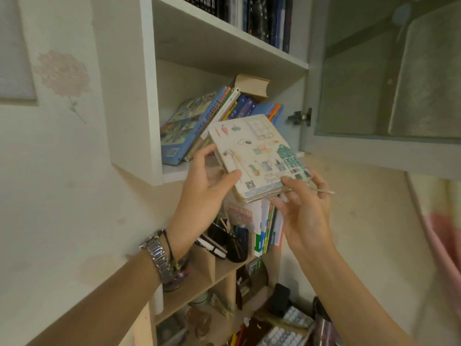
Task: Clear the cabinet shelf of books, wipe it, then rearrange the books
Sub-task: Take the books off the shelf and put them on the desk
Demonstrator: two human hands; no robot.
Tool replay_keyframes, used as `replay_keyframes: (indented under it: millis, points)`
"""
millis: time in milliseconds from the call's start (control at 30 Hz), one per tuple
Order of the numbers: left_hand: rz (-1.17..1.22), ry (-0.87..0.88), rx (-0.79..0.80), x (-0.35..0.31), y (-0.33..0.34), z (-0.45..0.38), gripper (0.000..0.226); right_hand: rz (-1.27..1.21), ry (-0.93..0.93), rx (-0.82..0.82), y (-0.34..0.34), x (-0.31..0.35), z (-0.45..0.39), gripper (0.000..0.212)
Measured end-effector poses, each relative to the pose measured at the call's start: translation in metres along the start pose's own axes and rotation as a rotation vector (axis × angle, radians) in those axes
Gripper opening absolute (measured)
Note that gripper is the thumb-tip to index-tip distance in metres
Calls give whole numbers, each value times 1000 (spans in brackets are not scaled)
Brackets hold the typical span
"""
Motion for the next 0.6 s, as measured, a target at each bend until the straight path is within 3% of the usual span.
replay_keyframes:
  millis: [200,433,533,600]
  points:
    - [358,-131,64,24,39,11,59,45,-42,35,-43,1,31,51]
    - [355,-262,198,59,62,50,64,479,3,-30,-124,-8,72,84]
    - [348,-331,279,77,70,68,64,655,55,-58,-148,-9,91,65]
    - [337,-366,320,88,76,80,64,778,85,-54,-164,-15,101,64]
Point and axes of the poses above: each hand's wrist, its own z-axis away from the middle knuckle, its own y-axis out of the palm, x = y × z, the point moved 5 cm from there along -z, towards the middle knuckle, and after that the axes turned 15 degrees about z, right-handed, at the moved point
